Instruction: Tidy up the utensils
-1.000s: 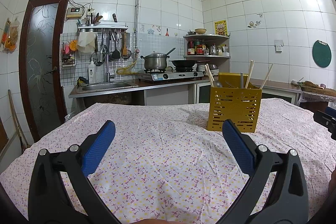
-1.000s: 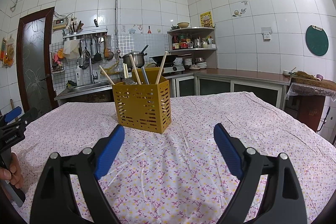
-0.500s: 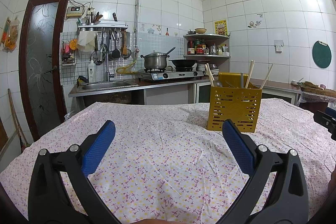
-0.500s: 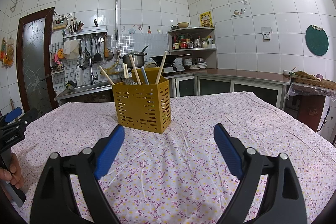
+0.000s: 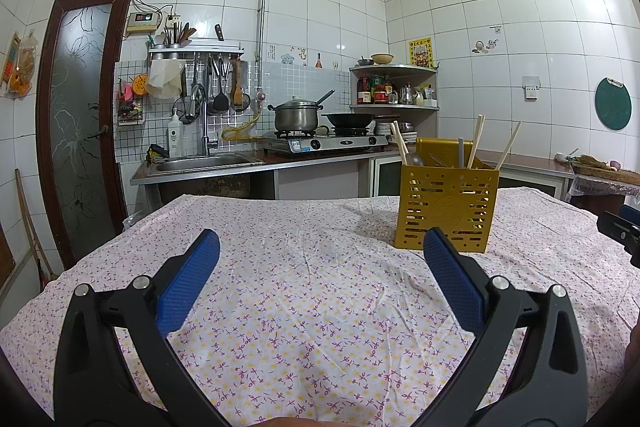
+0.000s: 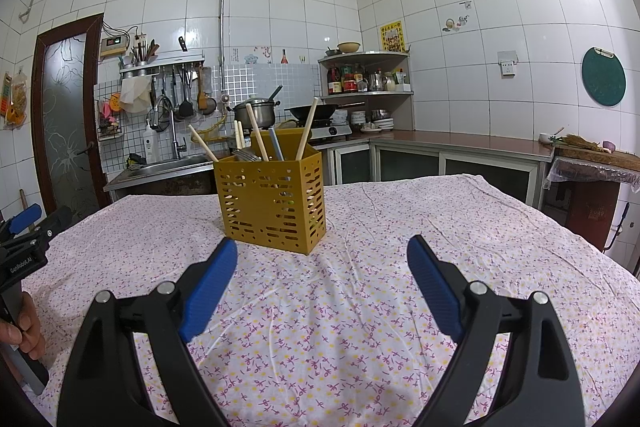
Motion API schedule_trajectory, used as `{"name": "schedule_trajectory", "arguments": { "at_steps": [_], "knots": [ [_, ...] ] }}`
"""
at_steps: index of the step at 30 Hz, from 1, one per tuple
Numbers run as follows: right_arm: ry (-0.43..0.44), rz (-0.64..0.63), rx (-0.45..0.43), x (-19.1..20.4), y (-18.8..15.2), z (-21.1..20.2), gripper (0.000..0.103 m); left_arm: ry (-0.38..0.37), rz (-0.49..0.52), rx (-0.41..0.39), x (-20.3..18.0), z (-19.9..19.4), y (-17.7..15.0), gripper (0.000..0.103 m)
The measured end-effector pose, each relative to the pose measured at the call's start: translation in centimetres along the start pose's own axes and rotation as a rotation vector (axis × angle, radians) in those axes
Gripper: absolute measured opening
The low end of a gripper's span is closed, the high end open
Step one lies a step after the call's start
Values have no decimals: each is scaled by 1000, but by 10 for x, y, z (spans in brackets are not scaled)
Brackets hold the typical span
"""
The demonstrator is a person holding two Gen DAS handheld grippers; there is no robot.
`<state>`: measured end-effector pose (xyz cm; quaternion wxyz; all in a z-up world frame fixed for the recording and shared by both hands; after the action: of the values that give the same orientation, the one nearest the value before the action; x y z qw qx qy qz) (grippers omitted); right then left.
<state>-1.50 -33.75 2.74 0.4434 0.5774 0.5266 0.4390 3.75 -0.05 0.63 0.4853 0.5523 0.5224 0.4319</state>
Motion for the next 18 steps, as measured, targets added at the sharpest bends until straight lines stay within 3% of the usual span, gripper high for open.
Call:
{"name": "schedule_trajectory", "arguments": {
  "at_steps": [18],
  "knots": [
    [0,-2,3,1,0,0,86,0,0,1,-1,0,0,98]
  ]
}}
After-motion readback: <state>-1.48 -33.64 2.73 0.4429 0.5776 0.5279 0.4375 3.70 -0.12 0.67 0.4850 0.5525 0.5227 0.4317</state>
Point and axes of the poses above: each gripper's, at about its wrist camera, not at the fingertips, and z roughly the way its jaws point, x to its left, y to its top, the point moved 1 cm from there along z, roughly the way its jaws point, and after that the axes turned 2 degrees about -z, right-handed, at the moved point
